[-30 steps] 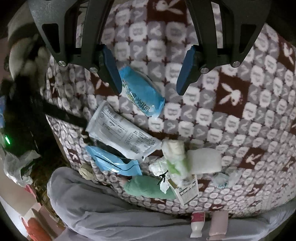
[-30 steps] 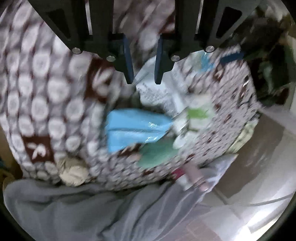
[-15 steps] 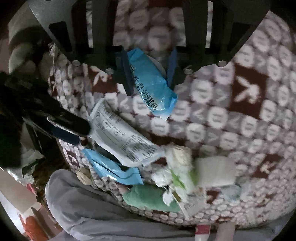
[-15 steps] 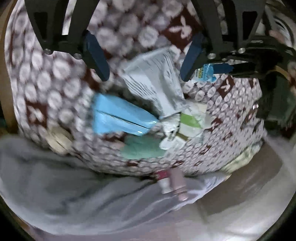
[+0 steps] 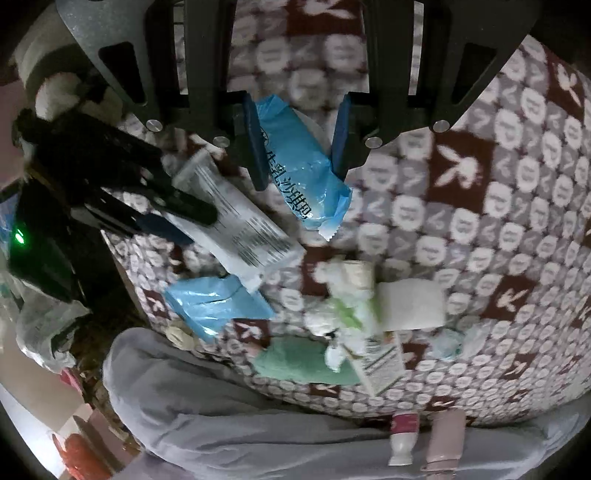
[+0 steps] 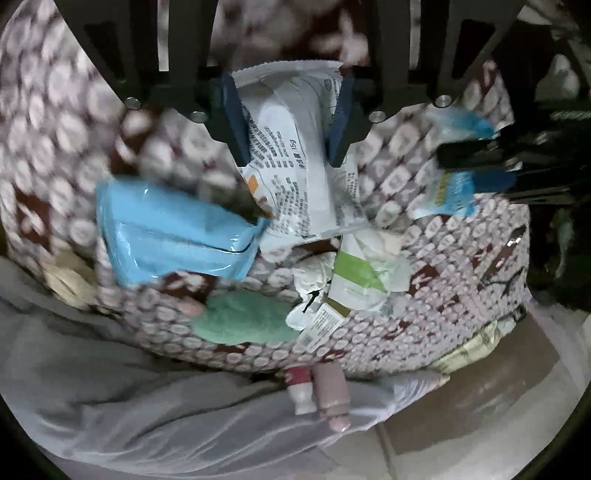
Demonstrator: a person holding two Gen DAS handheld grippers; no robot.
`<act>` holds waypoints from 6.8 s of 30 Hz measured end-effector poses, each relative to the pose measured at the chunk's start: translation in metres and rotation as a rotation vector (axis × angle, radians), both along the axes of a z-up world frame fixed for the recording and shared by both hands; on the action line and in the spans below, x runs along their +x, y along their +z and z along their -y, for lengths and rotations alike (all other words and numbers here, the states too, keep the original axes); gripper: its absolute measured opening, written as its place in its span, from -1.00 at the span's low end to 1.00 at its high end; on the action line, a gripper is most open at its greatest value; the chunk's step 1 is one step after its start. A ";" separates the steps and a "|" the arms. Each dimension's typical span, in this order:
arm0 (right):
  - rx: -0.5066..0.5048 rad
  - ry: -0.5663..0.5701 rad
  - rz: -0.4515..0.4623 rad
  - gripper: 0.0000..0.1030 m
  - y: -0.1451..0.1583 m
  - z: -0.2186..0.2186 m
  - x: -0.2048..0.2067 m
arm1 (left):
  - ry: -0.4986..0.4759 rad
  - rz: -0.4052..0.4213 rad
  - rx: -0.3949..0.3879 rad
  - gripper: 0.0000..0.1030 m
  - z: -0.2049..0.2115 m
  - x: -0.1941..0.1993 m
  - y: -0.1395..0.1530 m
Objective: Collect trash
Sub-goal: 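Grasp the blue wrapper with the left gripper while the right grasps the white snack bag, then carry the blue wrapper and white snack bag over the cream bucket and release both, then move both open grippers back over the bed clutter, then grasp the white tube with the left gripper while the right grasps the beige tissue, then carry the tube and tissue over the bucket and open both grippers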
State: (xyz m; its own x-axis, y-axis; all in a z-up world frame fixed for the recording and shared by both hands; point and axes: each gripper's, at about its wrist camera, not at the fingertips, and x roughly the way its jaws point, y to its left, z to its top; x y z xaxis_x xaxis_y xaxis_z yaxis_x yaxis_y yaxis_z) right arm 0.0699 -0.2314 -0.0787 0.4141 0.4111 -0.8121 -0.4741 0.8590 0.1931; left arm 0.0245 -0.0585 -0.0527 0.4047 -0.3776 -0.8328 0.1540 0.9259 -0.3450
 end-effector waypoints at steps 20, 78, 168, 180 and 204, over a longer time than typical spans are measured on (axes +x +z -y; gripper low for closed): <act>-0.059 0.000 -0.017 0.43 0.008 0.025 -0.054 | -0.043 0.076 0.078 -0.41 0.030 -0.020 0.022; -0.013 -0.849 0.133 -0.17 0.031 0.362 -0.137 | -0.590 0.129 0.017 -0.41 0.388 -0.004 0.032; 0.030 -0.420 0.024 0.01 0.010 0.119 0.144 | 0.101 0.046 0.023 -0.30 0.001 0.098 -0.025; 0.106 -0.368 0.078 -0.49 0.041 0.132 0.089 | 0.024 0.062 -0.038 -0.77 0.009 0.070 -0.004; 0.088 -0.419 0.110 -0.48 0.045 0.181 -0.060 | -0.251 0.145 -0.015 -0.77 0.156 0.008 0.038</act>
State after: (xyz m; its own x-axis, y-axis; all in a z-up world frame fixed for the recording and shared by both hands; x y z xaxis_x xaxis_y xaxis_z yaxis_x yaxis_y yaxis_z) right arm 0.0098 -0.4128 -0.0336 0.6418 0.2543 -0.7235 -0.1097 0.9642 0.2416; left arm 0.0321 -0.2150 -0.0149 0.4113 -0.4933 -0.7665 0.4267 0.8472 -0.3164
